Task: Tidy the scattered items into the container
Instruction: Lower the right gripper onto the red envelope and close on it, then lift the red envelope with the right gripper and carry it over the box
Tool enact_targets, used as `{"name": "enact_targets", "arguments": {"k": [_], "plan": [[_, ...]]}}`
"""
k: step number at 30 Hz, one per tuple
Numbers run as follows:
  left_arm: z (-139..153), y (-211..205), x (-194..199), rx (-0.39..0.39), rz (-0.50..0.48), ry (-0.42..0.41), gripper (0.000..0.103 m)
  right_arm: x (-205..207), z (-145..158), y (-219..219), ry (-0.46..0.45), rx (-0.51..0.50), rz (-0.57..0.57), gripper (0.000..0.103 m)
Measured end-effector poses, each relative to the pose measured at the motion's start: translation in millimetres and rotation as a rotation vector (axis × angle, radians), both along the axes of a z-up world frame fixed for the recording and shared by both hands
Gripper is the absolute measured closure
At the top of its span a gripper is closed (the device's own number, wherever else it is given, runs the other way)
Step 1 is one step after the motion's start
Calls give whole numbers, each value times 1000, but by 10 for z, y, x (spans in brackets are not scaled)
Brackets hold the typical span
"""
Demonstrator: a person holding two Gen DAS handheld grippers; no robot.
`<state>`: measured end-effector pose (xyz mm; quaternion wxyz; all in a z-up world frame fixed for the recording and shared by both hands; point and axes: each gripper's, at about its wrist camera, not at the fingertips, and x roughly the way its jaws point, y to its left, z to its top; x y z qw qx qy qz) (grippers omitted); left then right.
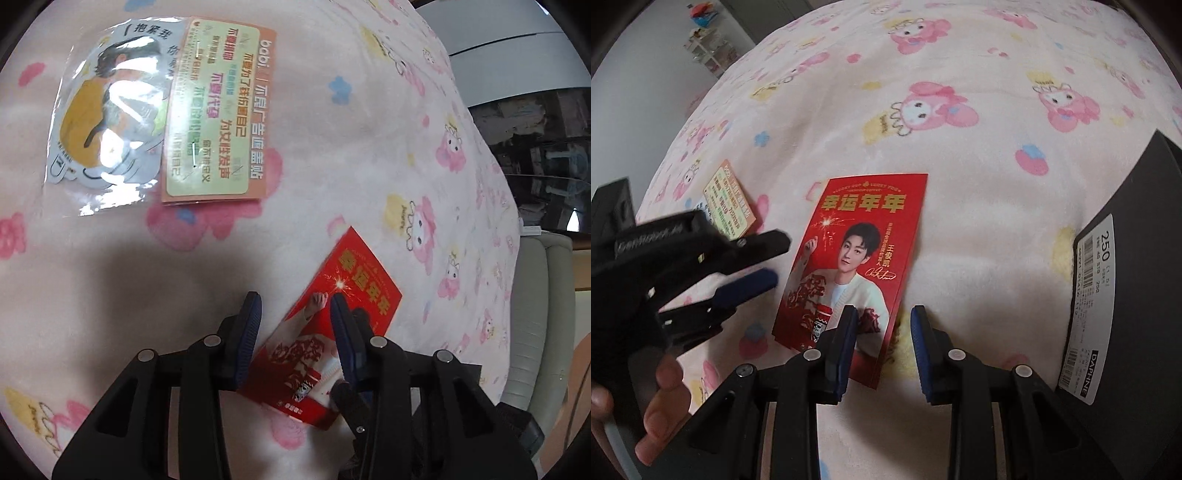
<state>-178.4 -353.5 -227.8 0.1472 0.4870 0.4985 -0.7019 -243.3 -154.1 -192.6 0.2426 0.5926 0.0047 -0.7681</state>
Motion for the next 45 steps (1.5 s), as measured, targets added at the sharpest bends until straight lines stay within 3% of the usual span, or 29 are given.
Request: {"name": "enact_targets", "arguments": {"k": [5, 9, 11, 14, 20, 24, 27, 31, 40, 45], "plan": [[-133, 96, -85, 95, -63, -35, 63, -102, -119, -3, -37, -34, -5, 77], [-49, 196, -33, 70, -119, -38, 64, -13, -20, -8, 3, 1, 21, 76], [74, 258, 52, 60, -151, 2, 64, 44, 126, 48, 23, -2, 35, 76], [207, 339, 167, 104, -200, 68, 64, 145, 405, 145, 69, -13, 57, 76], [717, 437, 273, 98, -224, 267, 64, 374, 905, 332, 170, -47, 87, 76], [928, 705, 220, 96, -280, 321, 64, 431, 1181, 541, 224, -84, 54, 77], [1125, 983, 175, 149, -364, 402, 71, 499, 1352, 685, 199, -161, 104, 84], [1336, 1390, 77, 41, -459, 402, 71, 615, 1487, 958, 250, -93, 116, 84], [1352, 2048, 133, 24, -599, 385, 71, 748, 1394, 1546, 222, -120, 60, 84], [1217, 2347, 121, 38, -621, 334, 71, 569, 1171, 1896, 116, -133, 29, 84]]}}
